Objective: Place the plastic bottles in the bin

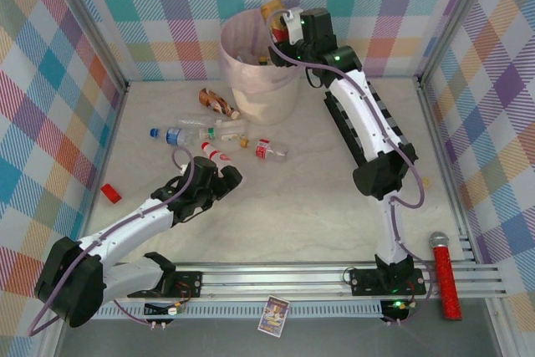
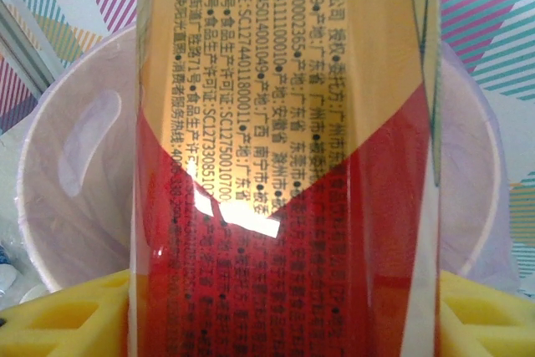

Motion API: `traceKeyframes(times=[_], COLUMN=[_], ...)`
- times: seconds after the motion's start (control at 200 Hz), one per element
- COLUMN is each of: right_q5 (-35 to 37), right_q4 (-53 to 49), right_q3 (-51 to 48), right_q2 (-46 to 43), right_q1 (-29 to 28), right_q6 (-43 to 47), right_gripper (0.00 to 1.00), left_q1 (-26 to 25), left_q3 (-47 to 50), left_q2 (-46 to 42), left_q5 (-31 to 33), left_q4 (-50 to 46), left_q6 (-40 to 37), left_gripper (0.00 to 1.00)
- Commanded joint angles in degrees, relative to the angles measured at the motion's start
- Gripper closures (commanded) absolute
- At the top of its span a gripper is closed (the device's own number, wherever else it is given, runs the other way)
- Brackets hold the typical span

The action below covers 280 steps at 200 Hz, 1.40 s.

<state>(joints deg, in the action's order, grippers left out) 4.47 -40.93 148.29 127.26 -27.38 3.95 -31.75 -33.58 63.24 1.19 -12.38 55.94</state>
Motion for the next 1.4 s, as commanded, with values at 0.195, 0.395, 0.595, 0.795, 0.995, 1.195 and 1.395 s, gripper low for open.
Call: traceKeyframes(times=[0.195, 0.395, 0.595, 0.795, 0.995, 1.195, 1.395], right_q5=[-1.23, -1.04, -0.80, -0.65, -1.38, -3.13, -5.51], right_q4=[6.57, 6.76, 6.23, 6.12, 6.20, 5.71, 2.31], right_q3=[1.83, 1.82, 1.76, 1.90, 2.87, 2.79, 2.66], right_q2=[3.31, 4.88, 5.56, 5.81, 4.69, 1.04, -3.63], right_q1=[0.08, 0.11, 0.15, 0.15, 0.14, 0.02, 0.06], right_q6=[1.20, 3.04, 3.24, 3.78, 3.58, 3.08, 2.12], right_gripper=[0.41, 0.32, 0.16, 0.13, 0.13, 0.12, 0.08], left_q1=[-0.38, -0.40, -0.40, -0.35, -0.38, -0.42, -0.38], left_q3=[-1.66, -1.84, -1.75, -1.05, -1.13, -1.62, -3.98], left_q2=[-1.25, 0.07, 0.26, 0.06, 0.30, 1.15, 3.42], left_q5=[1.26, 0.48, -0.05, -0.31, -0.39, -0.31, 0.43], left_q4=[-1.59, -0.78, 0.08, 1.02, 1.13, 1.38, 1.23], left_q6=[-0.34, -0.22, 0.39, 1.40, 1.47, 1.53, 0.20], left_gripper=[0.05, 0.05, 0.04, 0.04, 0.04, 0.03, 0.01])
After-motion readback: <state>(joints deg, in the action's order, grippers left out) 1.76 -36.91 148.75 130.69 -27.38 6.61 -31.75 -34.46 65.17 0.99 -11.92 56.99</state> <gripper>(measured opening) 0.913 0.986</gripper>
